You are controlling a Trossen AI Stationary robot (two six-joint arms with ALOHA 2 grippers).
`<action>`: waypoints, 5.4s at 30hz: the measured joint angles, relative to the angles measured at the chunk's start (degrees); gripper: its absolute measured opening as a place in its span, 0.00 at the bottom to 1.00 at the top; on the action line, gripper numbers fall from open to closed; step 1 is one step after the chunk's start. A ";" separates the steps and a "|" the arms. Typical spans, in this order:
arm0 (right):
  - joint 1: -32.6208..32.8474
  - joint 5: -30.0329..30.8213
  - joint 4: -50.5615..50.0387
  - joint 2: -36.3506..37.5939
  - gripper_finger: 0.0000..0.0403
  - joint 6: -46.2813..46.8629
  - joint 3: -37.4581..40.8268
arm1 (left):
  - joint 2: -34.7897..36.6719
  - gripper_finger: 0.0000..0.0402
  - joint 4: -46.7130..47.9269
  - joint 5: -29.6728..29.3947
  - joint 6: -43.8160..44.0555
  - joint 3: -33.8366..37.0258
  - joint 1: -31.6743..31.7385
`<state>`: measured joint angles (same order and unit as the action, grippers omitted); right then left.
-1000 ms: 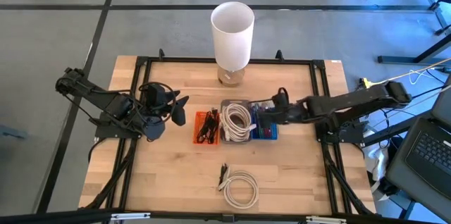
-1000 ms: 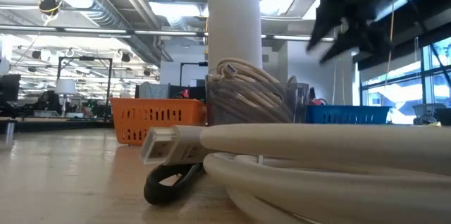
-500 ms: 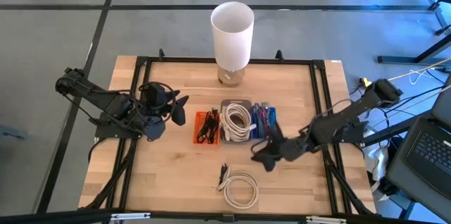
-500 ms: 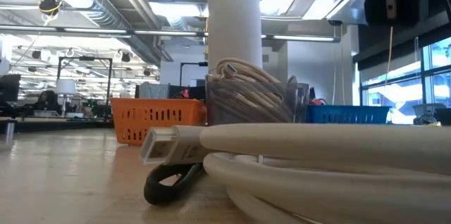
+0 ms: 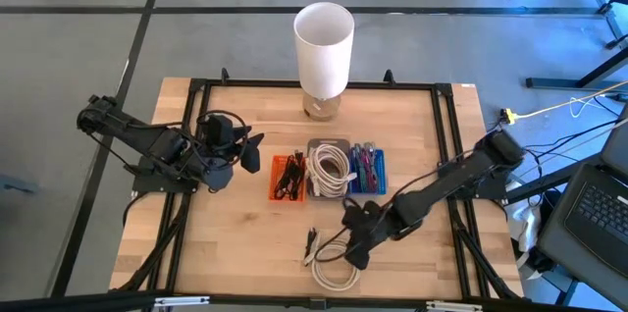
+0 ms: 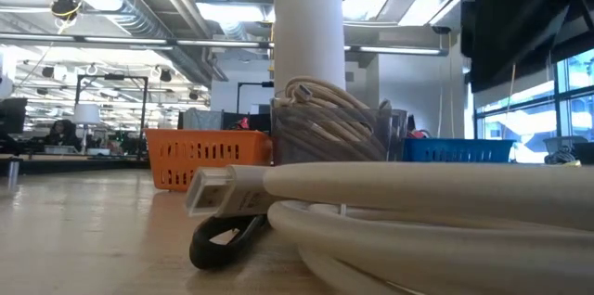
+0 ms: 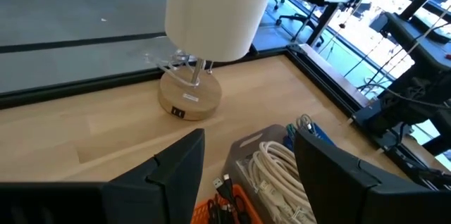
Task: Pick & Place USB Port
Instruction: Put the brown HDMI cable into the black bin, then put the black charger cable into the orange bin
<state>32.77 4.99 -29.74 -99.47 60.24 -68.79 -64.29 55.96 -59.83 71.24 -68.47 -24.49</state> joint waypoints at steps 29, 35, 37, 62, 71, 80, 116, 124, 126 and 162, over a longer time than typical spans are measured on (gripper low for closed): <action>-0.76 -4.62 -2.04 -16.29 0.33 -2.14 -6.30 | 0.00 0.53 -0.02 2.56 -1.01 0.00 -0.04; -0.76 -4.45 -1.57 -16.36 0.04 -1.96 -6.27 | 0.00 0.53 -0.02 2.56 -1.01 0.00 -0.02; -0.70 -4.51 -1.92 -16.21 0.04 -0.62 -6.27 | 0.00 0.53 -0.02 2.56 -1.01 0.00 -0.02; -13.77 21.83 -39.77 4.80 0.04 -8.86 -24.57 | 0.00 0.53 -1.70 2.92 -0.96 -0.02 -0.03; -25.43 11.45 -33.32 3.15 0.04 -26.12 -24.52 | 0.00 0.53 -1.79 2.77 -1.48 -0.02 -0.06; -33.90 4.15 -31.49 -1.05 0.04 -34.50 -24.52 | 0.00 0.53 -1.75 2.49 -2.32 -0.02 -0.15; -30.92 7.41 -35.17 5.11 0.49 -25.00 -24.56 | -1.73 0.53 -2.20 14.14 5.71 1.97 -2.54; -19.27 23.15 -46.47 15.44 0.45 -9.69 -24.61 | -15.42 0.53 -18.24 21.86 16.65 4.52 -8.66; -17.28 25.48 -49.67 17.55 0.44 -6.25 -24.61 | -19.45 0.53 -25.50 25.49 16.64 4.55 -8.54; -13.03 34.02 -55.54 22.72 0.43 -2.18 -24.63 | -49.88 0.53 -53.99 49.50 24.48 4.33 -5.05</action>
<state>19.75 39.00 -85.29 -76.75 58.06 -93.43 -114.17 1.98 -10.33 95.72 -64.14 -29.54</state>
